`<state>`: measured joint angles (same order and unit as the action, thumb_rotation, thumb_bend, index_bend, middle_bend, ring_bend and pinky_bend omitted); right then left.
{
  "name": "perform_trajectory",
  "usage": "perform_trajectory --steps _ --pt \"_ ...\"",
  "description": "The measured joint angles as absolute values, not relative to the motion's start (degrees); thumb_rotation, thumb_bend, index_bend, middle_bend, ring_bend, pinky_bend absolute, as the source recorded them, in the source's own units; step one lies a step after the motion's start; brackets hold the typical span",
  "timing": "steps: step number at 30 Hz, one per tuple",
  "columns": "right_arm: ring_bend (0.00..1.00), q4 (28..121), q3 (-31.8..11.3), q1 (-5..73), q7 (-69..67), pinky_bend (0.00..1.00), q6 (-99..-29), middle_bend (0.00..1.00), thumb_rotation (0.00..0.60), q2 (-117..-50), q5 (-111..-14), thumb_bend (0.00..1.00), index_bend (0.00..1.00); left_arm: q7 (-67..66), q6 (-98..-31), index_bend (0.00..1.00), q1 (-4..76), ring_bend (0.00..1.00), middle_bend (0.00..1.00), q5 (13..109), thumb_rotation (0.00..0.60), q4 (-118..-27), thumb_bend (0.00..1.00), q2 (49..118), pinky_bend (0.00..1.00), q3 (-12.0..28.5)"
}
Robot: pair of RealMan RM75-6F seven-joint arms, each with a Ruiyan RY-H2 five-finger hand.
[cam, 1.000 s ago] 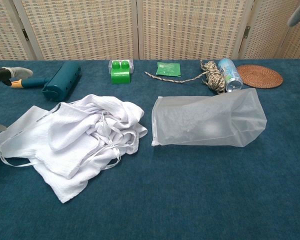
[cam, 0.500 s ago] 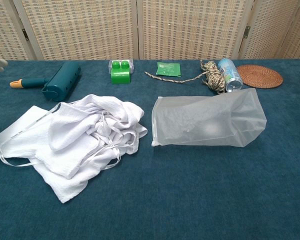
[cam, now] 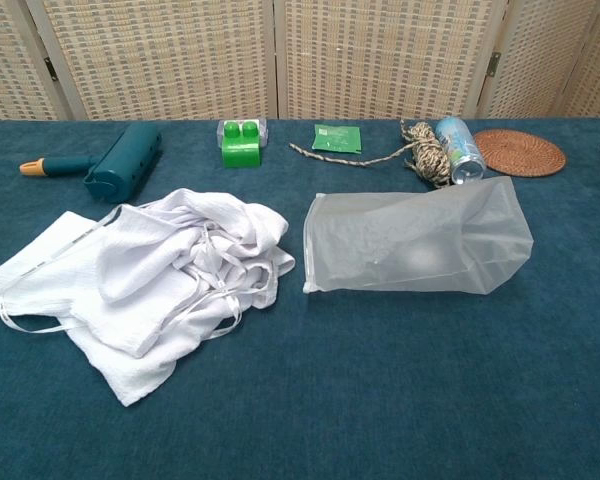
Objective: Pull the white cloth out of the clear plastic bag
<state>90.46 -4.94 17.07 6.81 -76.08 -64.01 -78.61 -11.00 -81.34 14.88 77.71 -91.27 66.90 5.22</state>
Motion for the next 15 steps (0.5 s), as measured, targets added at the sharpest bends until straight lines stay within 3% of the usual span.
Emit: perform_trajectory --steps 15 --pt "0.3 91.9 -3.1 10.0 4.9 0.5 -82.1 0.29 0.6 -62.0 -78.4 0.0 0.11 -11.9 -84.6 0.07 11.7 0.23 0.15 79.8 0.6 -92.8 0.0 65.9 0.42 4.1"
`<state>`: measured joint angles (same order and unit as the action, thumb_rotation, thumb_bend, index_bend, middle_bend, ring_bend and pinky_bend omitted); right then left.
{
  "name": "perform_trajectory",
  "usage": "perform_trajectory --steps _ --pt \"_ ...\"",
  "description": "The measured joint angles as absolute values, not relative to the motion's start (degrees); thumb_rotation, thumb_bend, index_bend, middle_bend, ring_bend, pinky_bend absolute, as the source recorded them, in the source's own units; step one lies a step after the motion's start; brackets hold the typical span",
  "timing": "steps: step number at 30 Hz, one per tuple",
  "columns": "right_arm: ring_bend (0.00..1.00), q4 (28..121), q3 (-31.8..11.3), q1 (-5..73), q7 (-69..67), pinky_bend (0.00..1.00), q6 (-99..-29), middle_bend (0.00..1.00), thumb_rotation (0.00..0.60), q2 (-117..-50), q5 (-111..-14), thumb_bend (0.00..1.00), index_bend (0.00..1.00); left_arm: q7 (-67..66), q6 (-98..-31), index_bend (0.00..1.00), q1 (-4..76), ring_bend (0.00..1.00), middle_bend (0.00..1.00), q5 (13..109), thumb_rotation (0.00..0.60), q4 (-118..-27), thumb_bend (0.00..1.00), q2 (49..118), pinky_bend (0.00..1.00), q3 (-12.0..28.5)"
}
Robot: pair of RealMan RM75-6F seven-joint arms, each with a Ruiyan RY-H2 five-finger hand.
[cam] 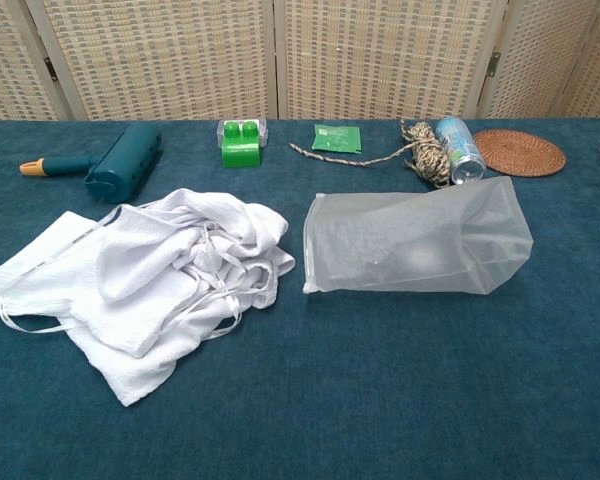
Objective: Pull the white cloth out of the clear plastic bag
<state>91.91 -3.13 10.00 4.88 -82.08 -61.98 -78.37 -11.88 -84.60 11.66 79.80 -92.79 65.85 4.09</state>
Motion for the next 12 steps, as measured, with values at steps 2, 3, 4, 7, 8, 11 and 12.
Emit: perform_trajectory --steps 2,3,4,7,8,11,12 --pt "0.3 92.0 -3.2 9.2 4.3 0.5 -83.1 0.29 0.6 -61.8 -78.7 0.0 0.11 -11.9 -85.1 0.07 11.1 0.23 0.15 80.2 0.6 -93.1 0.0 65.9 0.42 3.7" --pt "0.3 92.0 -3.2 9.0 4.1 0.5 -83.4 0.29 0.6 -61.7 -78.9 0.0 0.11 -12.0 -85.1 0.07 11.0 0.23 0.15 80.3 0.6 -93.1 0.0 65.9 0.42 3.7" --pt "0.3 91.9 -3.2 8.8 3.8 0.5 -83.7 0.29 0.6 -61.7 -79.1 0.0 0.11 -12.0 -85.2 0.07 10.9 0.23 0.15 80.3 0.6 -93.2 0.0 65.9 0.42 3.6" --pt "0.3 91.8 -3.4 8.2 3.1 0.5 -84.6 0.29 0.6 -61.6 -79.5 0.0 0.11 -12.1 -85.3 0.07 10.7 0.23 0.15 80.6 0.6 -93.3 0.0 66.3 0.42 3.5" --pt "0.3 91.7 -3.5 8.0 2.9 0.5 -84.7 0.29 0.6 -61.7 -79.7 0.0 0.11 -12.3 -85.2 0.07 10.6 0.23 0.15 80.7 0.6 -93.4 0.0 66.4 0.43 3.5" --pt "0.3 91.5 -3.7 7.9 2.8 0.5 -84.6 0.29 0.6 -61.8 -80.0 0.0 0.11 -12.4 -85.1 0.07 10.5 0.23 0.15 80.8 0.6 -93.4 0.0 66.7 0.43 3.5" --pt "0.3 91.4 -3.8 7.9 2.8 0.5 -84.5 0.29 0.6 -61.9 -80.1 0.0 0.11 -12.4 -85.0 0.07 10.4 0.23 0.15 80.8 0.6 -93.3 0.0 66.8 0.43 3.5"
